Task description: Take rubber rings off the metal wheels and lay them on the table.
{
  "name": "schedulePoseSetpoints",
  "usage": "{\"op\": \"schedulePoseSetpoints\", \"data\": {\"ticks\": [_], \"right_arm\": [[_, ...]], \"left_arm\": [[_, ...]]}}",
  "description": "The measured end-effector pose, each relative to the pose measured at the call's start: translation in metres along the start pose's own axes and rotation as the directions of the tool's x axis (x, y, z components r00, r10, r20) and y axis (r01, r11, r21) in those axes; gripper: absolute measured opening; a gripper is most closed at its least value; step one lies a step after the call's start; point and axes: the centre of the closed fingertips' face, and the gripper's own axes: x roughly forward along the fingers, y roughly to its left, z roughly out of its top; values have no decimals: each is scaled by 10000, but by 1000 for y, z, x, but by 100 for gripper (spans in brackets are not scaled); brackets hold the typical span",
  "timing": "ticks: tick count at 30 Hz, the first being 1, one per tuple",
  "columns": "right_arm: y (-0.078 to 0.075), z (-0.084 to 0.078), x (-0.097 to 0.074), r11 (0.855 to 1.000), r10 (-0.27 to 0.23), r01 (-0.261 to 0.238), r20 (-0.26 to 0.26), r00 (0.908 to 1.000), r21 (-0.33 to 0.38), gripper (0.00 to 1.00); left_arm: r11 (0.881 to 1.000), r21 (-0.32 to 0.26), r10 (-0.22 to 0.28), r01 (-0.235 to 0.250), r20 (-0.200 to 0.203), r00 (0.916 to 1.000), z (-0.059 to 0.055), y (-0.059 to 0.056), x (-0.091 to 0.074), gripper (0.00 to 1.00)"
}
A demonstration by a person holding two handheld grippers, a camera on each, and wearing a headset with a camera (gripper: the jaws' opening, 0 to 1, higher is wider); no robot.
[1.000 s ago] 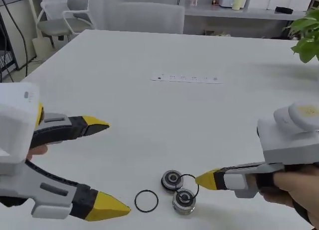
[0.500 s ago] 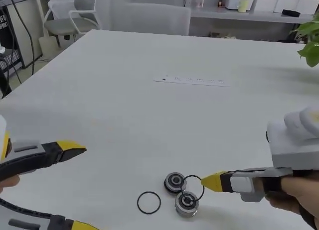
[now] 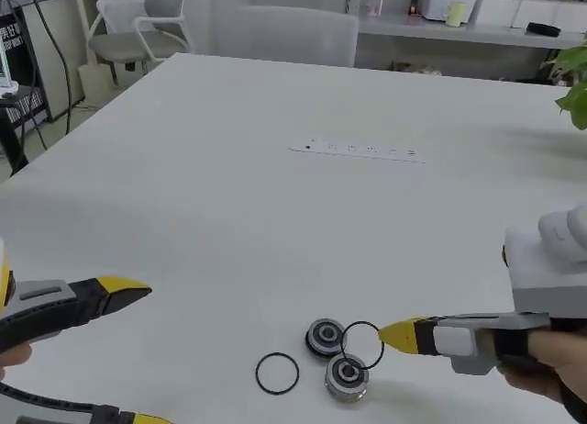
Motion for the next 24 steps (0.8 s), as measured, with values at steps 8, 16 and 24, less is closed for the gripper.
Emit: {"op": "schedulePoseSetpoints", "data": {"ticks": [8,16,24], "right_arm": [[3,7,-3,9997,-3,-7,398,9992,239,0],[12,19,-5,9996,93,-116,923,9957,247,0],[25,20,2,9995,307,-310,861,9958,33,0]], "left_arm": [[9996,45,-289,290,-240,9993,-5,-5,3,92],[9995,43,-314,315,-185,9993,-4,-6,3,92],[9997,37,-247,248,-251,9994,-6,-5,2,91]]}}
